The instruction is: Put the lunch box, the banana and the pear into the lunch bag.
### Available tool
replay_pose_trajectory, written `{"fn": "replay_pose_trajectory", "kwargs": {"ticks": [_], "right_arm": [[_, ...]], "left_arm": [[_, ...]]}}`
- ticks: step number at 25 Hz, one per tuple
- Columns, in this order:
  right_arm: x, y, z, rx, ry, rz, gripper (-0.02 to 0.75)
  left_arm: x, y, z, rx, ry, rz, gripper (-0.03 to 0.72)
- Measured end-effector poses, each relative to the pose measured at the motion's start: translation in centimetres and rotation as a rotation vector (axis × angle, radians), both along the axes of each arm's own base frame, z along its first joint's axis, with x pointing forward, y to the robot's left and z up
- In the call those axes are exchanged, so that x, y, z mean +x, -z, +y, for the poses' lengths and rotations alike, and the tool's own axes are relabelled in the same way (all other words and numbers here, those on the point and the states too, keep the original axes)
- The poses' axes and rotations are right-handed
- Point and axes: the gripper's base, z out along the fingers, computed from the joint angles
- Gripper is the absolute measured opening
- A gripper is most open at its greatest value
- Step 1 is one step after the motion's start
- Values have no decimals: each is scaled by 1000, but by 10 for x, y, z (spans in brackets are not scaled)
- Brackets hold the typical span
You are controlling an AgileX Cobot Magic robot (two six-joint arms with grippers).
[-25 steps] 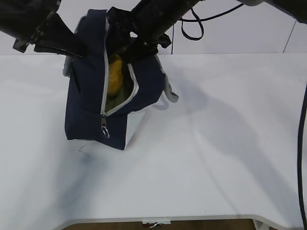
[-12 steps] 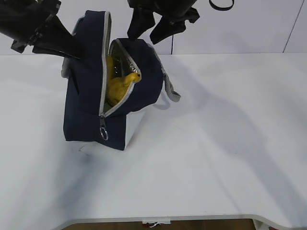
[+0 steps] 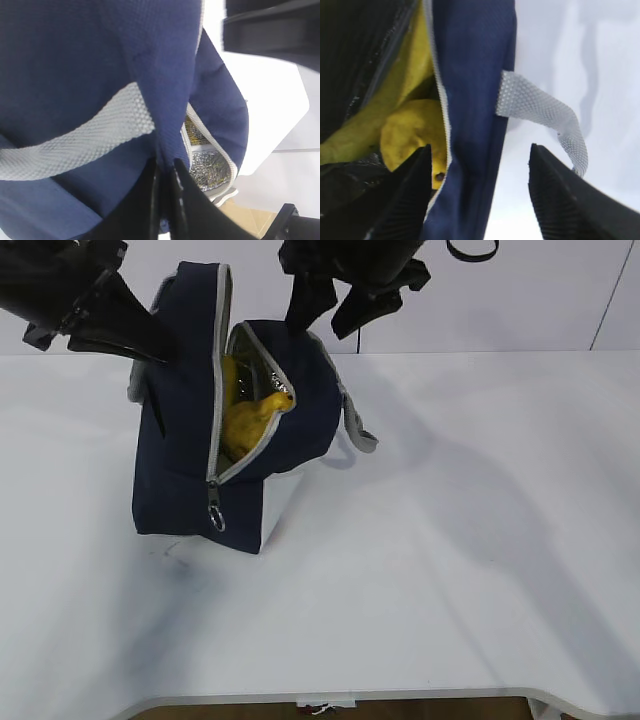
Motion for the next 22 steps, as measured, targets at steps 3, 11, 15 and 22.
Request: {"fn": "replay_pose_trajectory", "kwargs": {"ticks": [3, 11, 15, 22], "right_arm": [[7, 18, 3, -11, 3, 37, 489], [16, 46, 6, -32, 3, 90, 458], [17, 49, 6, -37, 3, 94, 173], [16, 38, -3, -116, 20, 36, 13]], "left_arm": [[0, 0, 0, 2, 0, 0, -7], [0, 0, 0, 2, 0, 0, -7], [0, 0, 0, 1, 2, 1, -7], [-2, 9, -13, -10, 60, 52, -7]]}}
